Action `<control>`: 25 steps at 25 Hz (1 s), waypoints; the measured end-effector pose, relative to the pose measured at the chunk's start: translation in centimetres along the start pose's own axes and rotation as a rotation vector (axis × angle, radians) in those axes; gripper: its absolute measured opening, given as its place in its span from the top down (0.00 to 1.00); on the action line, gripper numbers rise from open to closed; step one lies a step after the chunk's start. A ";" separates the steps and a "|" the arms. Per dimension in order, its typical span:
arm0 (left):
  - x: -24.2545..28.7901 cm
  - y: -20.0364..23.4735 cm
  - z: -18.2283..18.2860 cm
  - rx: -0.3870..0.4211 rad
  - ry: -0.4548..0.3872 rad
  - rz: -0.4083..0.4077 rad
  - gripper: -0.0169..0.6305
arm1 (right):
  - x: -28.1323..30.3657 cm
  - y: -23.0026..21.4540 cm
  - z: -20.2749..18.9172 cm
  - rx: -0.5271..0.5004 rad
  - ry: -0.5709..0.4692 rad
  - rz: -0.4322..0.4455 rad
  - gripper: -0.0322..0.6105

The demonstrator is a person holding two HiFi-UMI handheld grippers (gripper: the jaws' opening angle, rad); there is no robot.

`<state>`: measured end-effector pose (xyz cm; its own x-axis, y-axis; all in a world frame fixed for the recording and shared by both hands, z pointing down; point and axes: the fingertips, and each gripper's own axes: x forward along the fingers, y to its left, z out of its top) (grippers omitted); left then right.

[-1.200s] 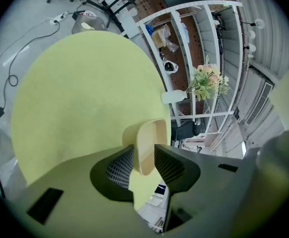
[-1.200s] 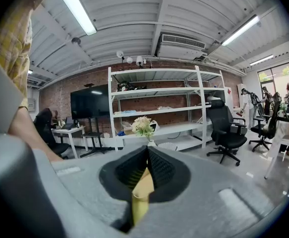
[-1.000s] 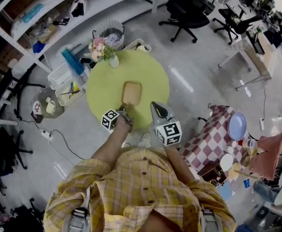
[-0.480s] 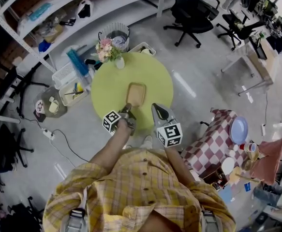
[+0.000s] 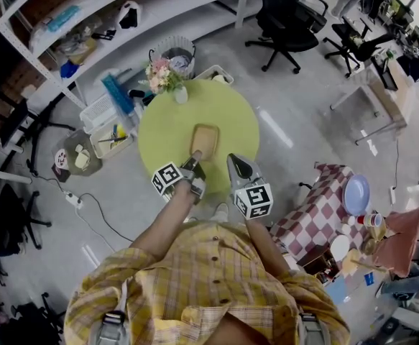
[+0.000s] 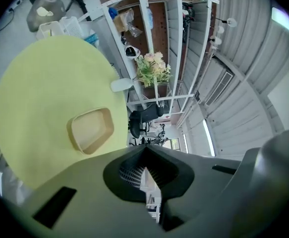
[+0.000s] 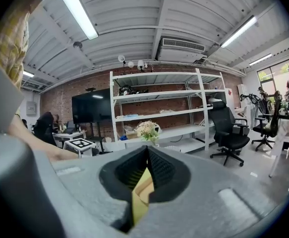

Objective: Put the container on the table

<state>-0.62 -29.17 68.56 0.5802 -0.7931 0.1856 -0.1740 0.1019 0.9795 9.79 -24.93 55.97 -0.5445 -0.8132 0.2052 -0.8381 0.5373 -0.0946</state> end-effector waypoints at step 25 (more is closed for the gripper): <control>-3.0 -8.0 -2.5 0.659 0.130 -0.195 0.97 | -0.6 1.1 0.3 -0.021 0.000 0.000 0.95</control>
<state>1.02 -26.15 60.41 0.7336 -0.6770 0.0594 -0.4790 -0.4531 0.7518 9.14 -23.93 55.44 -0.5444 -0.8134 0.2049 -0.8373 0.5417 -0.0742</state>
